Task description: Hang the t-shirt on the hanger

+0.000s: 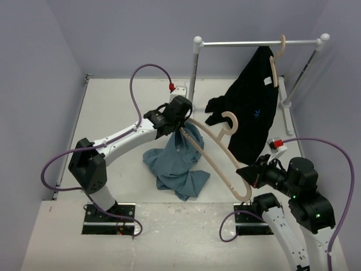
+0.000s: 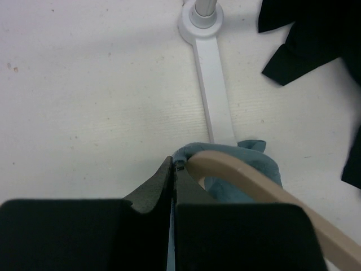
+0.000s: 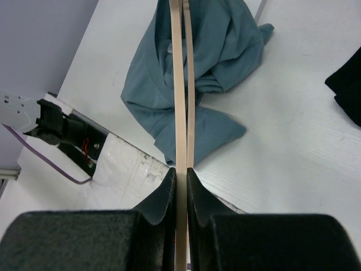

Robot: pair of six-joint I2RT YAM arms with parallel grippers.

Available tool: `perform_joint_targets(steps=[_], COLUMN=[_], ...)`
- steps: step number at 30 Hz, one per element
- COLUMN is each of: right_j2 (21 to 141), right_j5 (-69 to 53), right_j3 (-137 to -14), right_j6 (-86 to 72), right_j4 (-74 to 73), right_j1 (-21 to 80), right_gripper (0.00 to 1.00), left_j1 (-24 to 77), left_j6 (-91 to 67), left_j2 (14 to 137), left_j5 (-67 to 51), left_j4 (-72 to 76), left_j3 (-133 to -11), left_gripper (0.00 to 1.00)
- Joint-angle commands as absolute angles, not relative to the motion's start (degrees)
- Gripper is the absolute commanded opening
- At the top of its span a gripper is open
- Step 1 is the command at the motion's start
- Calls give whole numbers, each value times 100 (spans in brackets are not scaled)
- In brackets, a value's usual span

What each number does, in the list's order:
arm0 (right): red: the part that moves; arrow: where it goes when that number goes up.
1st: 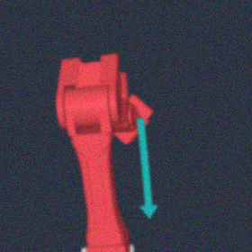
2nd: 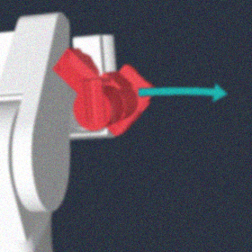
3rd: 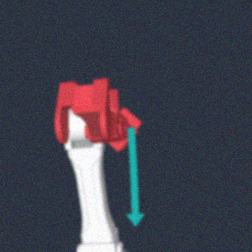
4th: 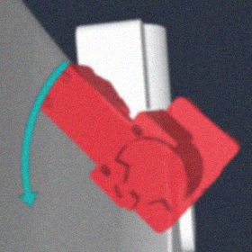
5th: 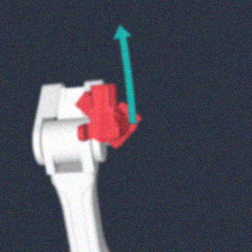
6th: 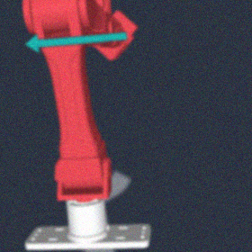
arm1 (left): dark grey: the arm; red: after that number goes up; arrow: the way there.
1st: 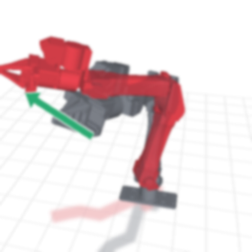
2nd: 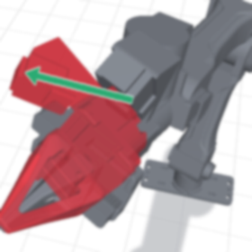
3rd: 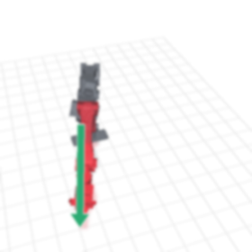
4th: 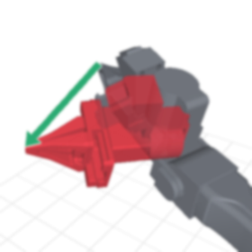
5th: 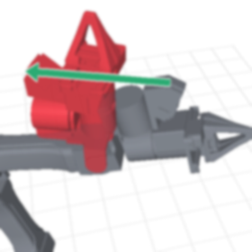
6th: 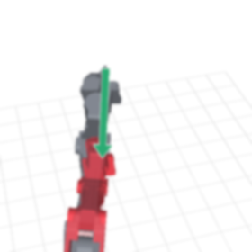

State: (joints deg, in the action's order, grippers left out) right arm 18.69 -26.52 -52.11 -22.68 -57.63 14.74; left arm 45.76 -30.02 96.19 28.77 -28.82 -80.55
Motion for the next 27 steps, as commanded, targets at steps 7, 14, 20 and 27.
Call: perform_joint_targets(steps=[7,14,20,27], right_j2=[1582,1848,2542,4060], right_j5=[-3138,-2889,-2011,-993], right_j3=[-4833,-4394,-5051,-6012], right_j6=[-2636,-3172,-3127,-3393], right_j4=[-5765,-4723,-4452,-3475], right_j1=[1494,1486,1513,3366], right_gripper=[0,0,0,0], left_j1=[4553,4552,4207,3744], left_j6=[-3331,-4033,-4382,-4474], left_j2=[9641,9223,8797,8077], left_j5=[3006,3245,3533,3683], left_j4=[-2839,-3152,-3510,-3779], left_j3=[-8446,-7979,-7664,-7655], left_gripper=[0,0,0,0])
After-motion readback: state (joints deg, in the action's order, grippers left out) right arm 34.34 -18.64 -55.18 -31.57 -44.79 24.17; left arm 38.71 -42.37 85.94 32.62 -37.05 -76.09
